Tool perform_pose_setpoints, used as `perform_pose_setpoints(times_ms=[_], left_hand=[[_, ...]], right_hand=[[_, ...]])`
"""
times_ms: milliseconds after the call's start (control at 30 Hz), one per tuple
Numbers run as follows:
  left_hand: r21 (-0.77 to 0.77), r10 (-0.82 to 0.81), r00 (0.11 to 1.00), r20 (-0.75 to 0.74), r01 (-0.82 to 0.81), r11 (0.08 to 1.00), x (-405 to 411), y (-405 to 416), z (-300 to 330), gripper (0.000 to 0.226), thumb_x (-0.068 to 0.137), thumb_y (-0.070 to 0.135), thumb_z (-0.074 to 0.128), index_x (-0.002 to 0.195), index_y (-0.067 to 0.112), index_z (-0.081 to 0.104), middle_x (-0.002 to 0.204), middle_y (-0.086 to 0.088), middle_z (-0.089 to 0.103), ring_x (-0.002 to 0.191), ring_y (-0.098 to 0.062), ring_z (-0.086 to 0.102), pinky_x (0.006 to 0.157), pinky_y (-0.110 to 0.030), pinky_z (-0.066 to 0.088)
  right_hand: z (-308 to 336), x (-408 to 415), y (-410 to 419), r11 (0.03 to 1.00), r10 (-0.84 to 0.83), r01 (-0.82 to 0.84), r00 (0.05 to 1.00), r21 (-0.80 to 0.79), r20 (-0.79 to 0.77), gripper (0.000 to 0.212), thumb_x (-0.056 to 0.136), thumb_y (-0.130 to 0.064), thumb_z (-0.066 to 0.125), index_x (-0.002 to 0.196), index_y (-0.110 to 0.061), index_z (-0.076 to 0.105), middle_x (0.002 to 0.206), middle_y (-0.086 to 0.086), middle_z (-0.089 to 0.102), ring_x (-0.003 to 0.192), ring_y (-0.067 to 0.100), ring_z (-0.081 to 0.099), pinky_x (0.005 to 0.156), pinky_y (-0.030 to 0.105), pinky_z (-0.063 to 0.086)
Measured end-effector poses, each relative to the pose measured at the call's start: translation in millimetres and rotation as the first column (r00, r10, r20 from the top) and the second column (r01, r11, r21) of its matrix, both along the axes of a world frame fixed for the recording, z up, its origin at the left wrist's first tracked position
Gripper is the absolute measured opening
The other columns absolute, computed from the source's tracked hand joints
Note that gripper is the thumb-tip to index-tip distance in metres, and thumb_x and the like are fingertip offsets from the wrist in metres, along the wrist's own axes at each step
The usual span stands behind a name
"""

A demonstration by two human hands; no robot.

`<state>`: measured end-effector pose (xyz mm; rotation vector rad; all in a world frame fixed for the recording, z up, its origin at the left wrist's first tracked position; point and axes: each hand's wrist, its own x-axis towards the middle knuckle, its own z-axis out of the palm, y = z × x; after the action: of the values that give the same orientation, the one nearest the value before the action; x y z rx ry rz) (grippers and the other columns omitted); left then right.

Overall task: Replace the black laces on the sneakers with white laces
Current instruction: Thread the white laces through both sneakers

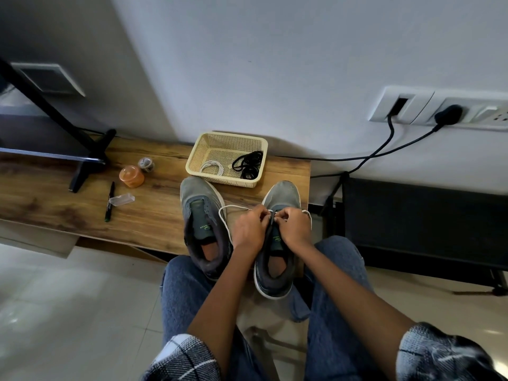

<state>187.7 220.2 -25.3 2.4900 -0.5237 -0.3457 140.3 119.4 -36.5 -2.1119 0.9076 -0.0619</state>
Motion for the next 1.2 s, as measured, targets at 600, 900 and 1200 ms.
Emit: perform_pose_setpoints(times_ms=[600, 900, 1200], left_hand=[[-0.240, 0.257, 0.958, -0.125, -0.280, 0.930, -10, 6, -8, 0.011, 0.091, 0.020, 0.061, 0.091, 0.011, 0.067, 0.089, -0.004, 0.070, 0.083, -0.019, 0.063, 0.069, -0.027, 0.042], [-0.288, 0.192, 0.949, -0.250, -0.262, 0.921, -8, 6, -5, 0.009, 0.092, 0.011, 0.060, 0.092, 0.004, 0.065, 0.078, -0.002, 0.064, 0.074, -0.014, 0.059, 0.064, -0.020, 0.042], [-0.434, 0.394, 0.885, -0.249, -0.466, 0.771, -18, 14, 4, 0.008, 0.094, 0.014, 0.056, 0.086, 0.014, 0.058, 0.082, 0.000, 0.066, 0.073, -0.008, 0.064, 0.064, -0.024, 0.055]], right_hand=[[9, -17, 2, 0.986, 0.031, 0.001, 0.981, -0.165, 0.193, 0.003, 0.085, -0.013, 0.065, 0.086, -0.013, 0.063, 0.092, 0.001, 0.059, 0.088, 0.019, 0.057, 0.074, 0.033, 0.048], [20, -12, 8, 0.953, 0.123, -0.106, 0.992, -0.282, 0.041, 0.023, 0.082, -0.035, 0.068, 0.080, -0.012, 0.066, 0.100, 0.000, 0.048, 0.089, 0.016, 0.052, 0.070, 0.029, 0.044], [20, -11, 2, 0.956, 0.127, -0.125, 0.992, -0.265, -0.009, 0.014, 0.079, -0.020, 0.067, 0.073, -0.008, 0.063, 0.103, 0.002, 0.049, 0.089, 0.021, 0.055, 0.070, 0.031, 0.045]])
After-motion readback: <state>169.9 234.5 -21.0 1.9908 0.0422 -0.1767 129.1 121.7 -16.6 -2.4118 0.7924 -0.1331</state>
